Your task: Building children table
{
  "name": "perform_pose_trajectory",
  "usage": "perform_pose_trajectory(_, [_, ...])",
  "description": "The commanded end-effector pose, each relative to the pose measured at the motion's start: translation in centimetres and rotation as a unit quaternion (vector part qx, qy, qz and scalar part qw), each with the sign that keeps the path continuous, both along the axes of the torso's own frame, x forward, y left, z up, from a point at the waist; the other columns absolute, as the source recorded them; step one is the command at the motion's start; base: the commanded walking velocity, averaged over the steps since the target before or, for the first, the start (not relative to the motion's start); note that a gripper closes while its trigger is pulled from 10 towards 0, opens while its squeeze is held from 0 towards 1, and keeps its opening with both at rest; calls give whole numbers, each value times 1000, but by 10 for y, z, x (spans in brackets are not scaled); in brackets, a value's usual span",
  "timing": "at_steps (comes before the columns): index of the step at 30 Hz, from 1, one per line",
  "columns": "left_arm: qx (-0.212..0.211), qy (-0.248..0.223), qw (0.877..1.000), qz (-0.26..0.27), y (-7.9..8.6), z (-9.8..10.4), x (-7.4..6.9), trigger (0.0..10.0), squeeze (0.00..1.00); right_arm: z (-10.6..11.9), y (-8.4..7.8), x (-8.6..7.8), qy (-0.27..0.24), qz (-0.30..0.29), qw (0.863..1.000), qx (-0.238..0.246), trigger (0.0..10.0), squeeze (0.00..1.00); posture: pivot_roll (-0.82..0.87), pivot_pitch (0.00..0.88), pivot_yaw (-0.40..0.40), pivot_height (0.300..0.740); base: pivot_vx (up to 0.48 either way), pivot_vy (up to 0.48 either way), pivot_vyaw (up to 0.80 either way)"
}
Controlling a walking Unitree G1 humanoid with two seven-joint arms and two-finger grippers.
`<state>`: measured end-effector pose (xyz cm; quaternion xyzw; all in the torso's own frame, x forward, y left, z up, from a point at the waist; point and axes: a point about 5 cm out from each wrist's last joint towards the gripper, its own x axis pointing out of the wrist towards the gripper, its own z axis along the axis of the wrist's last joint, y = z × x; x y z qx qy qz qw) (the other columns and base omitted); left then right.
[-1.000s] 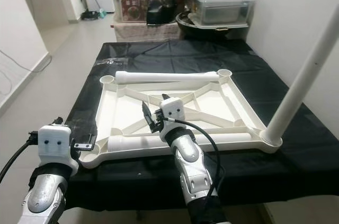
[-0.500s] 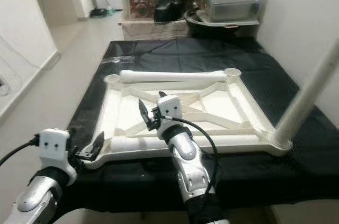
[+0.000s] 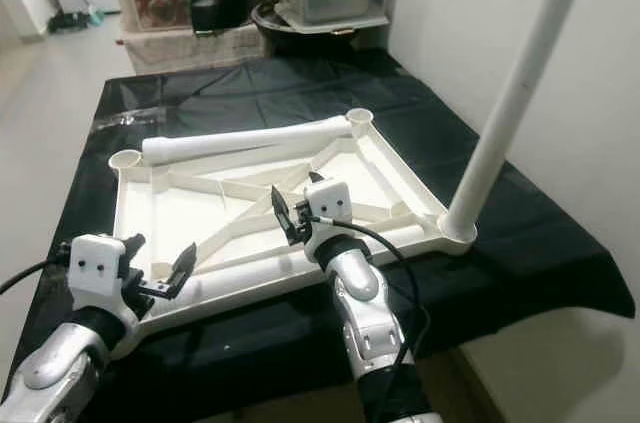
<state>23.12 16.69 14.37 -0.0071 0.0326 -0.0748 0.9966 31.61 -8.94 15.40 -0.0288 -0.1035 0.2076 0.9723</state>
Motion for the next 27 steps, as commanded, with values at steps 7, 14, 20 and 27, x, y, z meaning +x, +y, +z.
perform_pose_trajectory(7, [0,2,1000,14,8,2,-2,10000,0,0,8,-2,2,13,1000,9,10000,0,3,0,16,740,0,0,-343])
perform_pose_trajectory(14, [0,4,1000,17,9,2,-2,10000,0,1,10,-3,-8,18,1000,6,10000,0,23,0,18,740,0,0,-339])
perform_pose_trajectory(20, [-2,7,1000,23,13,4,-2,10000,0,3,9,-1,-12,10,1000,10,10000,0,31,0,24,740,0,0,0])
perform_pose_trajectory(27, [-70,38,997,-15,9,7,-4,10000,0,3,10,-2,-11,12,1000,10,10000,0,45,0,13,740,0,0,0])
